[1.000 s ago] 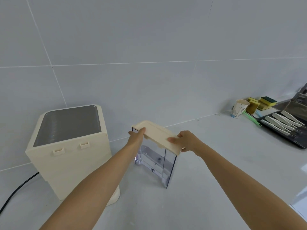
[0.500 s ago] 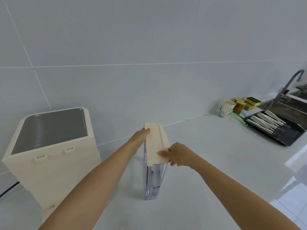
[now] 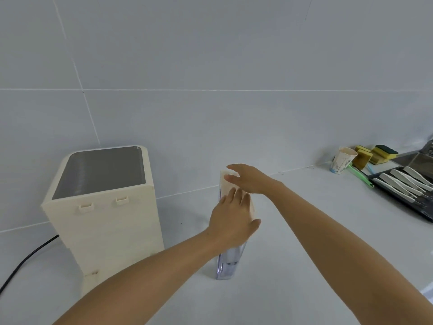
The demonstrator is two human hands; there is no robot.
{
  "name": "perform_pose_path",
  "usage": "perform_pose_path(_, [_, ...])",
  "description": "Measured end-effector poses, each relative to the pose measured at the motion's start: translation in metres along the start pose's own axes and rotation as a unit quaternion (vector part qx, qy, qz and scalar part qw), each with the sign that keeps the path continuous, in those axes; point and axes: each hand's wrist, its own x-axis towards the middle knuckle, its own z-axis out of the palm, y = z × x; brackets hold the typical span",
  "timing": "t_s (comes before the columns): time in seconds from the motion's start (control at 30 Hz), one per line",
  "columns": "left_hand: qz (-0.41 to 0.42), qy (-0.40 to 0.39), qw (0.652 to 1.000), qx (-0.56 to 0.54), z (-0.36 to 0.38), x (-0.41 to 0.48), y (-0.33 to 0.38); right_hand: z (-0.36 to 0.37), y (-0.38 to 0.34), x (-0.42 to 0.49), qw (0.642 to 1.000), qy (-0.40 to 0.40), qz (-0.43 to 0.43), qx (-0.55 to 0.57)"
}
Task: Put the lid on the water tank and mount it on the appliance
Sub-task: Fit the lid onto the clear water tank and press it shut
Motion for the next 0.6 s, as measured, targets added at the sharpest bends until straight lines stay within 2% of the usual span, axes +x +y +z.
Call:
perform_pose_path(0.1, [0.025, 0.008, 0.999, 0.041, 0.010, -0.008, 0.002, 0.008, -0.005, 0.017, 0.999, -0.033, 0.006, -0.010])
perform_pose_path(0.3, [0.034, 0.026, 0.997, 0.067, 0.017, -0.011, 0.001, 0.014, -0.011, 0.036, 0.998, -0.048, 0.030, -0.034])
perform_pose_path(0.6, [0.068, -0.003, 0.994, 0.080, 0.014, -0.016, -0.006, 0.020, -0.006, 0.041, 0.997, 0.007, 0.073, -0.018])
